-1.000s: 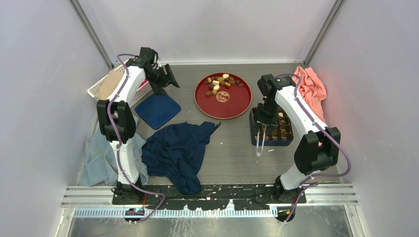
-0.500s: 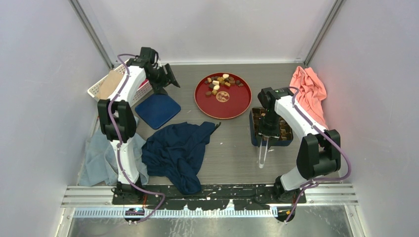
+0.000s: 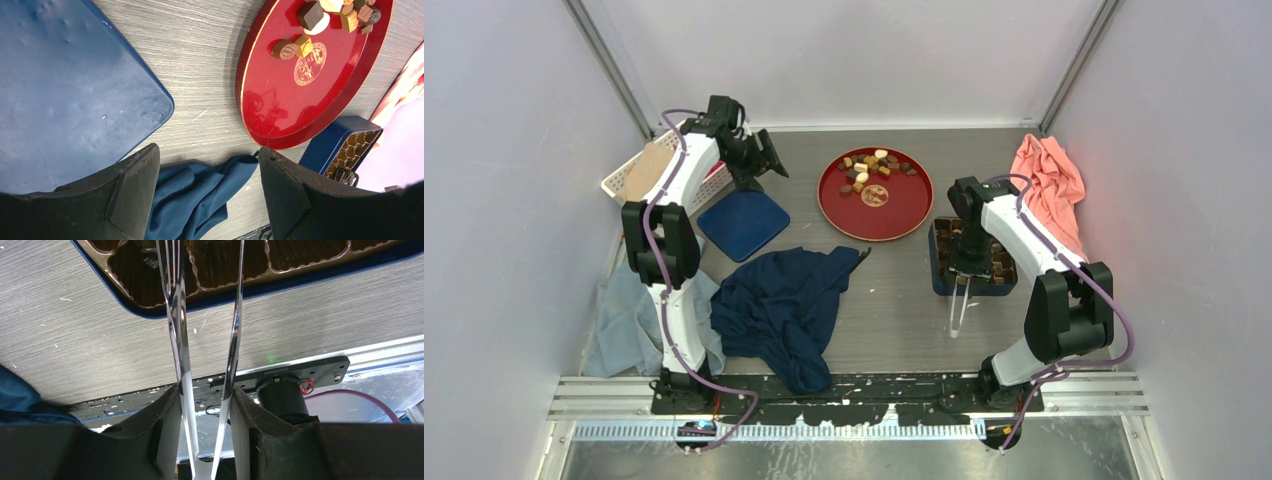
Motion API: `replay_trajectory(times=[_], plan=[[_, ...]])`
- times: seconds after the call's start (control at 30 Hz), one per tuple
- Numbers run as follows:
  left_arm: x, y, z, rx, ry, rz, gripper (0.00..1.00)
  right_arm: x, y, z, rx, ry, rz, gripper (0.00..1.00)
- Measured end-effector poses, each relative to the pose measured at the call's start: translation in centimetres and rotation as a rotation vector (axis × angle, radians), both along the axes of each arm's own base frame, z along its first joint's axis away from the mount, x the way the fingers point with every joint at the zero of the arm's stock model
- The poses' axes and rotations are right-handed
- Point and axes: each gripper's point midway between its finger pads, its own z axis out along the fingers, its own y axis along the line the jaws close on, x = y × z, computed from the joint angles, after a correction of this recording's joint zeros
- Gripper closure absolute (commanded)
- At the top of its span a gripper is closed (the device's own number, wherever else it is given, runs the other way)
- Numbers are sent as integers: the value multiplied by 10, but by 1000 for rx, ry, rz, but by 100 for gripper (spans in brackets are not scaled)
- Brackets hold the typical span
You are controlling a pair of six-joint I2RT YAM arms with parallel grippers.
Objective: Pack the chocolate
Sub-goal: Place the fake chocolate in the packing box, then adjust the fake chocolate on the plate.
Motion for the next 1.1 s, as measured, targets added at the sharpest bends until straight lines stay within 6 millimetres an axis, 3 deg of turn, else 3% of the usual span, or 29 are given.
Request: replay_trajectory(times=[0.8,1.1], plan=[[0,0,0,0,-2,0,27,-3,-2,-3,-10,9,2,53],[0,0,0,0,-1,-1,27,-2,-2,3,-9,7,5,75]])
